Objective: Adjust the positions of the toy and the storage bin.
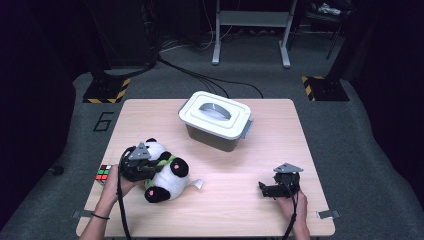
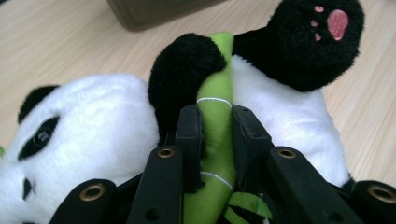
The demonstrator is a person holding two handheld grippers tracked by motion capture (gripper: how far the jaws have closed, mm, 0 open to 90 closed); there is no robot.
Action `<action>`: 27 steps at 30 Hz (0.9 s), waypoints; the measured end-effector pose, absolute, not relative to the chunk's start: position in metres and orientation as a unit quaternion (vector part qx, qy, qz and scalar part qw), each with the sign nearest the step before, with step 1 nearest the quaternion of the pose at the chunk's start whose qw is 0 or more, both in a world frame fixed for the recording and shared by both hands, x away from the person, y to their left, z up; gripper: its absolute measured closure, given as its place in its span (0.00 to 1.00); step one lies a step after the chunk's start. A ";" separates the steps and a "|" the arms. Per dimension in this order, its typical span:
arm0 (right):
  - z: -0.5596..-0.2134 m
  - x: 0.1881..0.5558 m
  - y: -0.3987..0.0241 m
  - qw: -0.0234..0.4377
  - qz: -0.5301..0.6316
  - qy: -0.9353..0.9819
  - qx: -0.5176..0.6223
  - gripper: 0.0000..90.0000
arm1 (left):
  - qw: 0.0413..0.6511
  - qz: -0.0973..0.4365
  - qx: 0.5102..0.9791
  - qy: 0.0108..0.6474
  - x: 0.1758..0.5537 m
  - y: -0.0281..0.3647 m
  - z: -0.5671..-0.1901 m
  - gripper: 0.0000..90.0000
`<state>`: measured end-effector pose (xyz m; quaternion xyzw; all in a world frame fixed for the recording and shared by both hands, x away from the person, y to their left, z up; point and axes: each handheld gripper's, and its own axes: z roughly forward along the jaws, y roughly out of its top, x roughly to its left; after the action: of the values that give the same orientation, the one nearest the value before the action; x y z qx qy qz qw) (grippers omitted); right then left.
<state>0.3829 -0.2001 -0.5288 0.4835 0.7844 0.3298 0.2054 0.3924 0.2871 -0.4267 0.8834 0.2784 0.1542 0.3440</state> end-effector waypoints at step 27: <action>-0.529 0.383 -0.200 0.205 0.331 0.782 0.487 0.01 | 0.405 0.209 0.807 0.376 0.374 0.322 -0.416 0.19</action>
<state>0.3830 -0.1998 -0.5287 0.4868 0.7820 0.3309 0.2049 0.3739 0.3225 -0.4162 0.8067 0.3758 0.2089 0.4054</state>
